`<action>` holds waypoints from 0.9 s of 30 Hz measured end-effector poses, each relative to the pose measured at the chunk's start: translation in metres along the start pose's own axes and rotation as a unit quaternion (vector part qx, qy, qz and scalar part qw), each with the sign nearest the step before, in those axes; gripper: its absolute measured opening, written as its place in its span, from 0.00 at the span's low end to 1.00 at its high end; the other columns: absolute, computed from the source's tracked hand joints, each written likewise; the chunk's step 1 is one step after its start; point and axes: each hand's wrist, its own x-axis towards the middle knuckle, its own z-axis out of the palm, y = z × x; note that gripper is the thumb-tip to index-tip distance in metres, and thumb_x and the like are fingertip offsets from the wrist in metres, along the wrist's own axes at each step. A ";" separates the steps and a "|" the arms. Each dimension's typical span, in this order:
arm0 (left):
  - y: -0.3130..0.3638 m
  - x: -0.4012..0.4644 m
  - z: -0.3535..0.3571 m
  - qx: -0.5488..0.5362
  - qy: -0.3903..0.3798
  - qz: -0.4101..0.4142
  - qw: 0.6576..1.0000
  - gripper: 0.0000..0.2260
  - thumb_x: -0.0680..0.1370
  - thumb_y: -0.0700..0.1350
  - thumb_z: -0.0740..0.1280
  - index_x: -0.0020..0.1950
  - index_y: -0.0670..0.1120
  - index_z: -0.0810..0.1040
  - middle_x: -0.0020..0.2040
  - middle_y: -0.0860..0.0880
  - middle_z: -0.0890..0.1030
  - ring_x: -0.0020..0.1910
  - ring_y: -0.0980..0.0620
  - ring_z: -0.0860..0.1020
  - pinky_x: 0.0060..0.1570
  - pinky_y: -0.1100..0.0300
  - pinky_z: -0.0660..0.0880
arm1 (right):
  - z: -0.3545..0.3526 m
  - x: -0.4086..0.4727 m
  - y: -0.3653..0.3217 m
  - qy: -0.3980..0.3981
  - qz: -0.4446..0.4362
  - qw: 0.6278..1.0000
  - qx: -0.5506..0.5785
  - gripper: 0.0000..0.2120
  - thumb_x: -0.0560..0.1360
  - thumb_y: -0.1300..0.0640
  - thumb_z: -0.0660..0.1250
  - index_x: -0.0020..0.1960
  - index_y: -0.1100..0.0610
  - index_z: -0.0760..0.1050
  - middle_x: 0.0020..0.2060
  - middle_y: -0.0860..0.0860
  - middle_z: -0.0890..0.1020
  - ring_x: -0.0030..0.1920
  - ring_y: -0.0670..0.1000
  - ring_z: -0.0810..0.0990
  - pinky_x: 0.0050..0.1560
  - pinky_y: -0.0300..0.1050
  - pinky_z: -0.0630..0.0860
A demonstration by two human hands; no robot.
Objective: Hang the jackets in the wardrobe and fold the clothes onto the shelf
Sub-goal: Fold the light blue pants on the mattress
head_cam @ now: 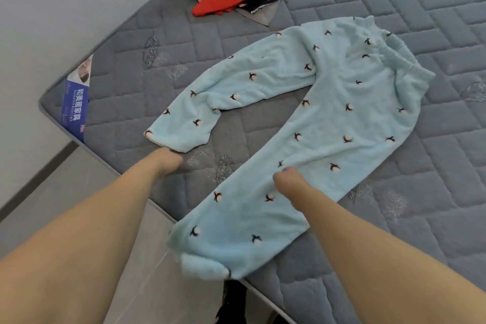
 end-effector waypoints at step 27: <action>0.060 0.107 0.005 0.178 0.160 0.048 0.970 0.26 0.77 0.48 0.57 0.74 0.51 0.54 0.71 0.43 0.58 0.70 0.40 0.59 0.67 0.36 0.59 | -0.048 0.172 -0.141 0.140 0.145 0.957 0.210 0.24 0.75 0.55 0.62 0.69 0.60 0.65 0.62 0.56 0.74 0.53 0.57 0.75 0.47 0.48 0.70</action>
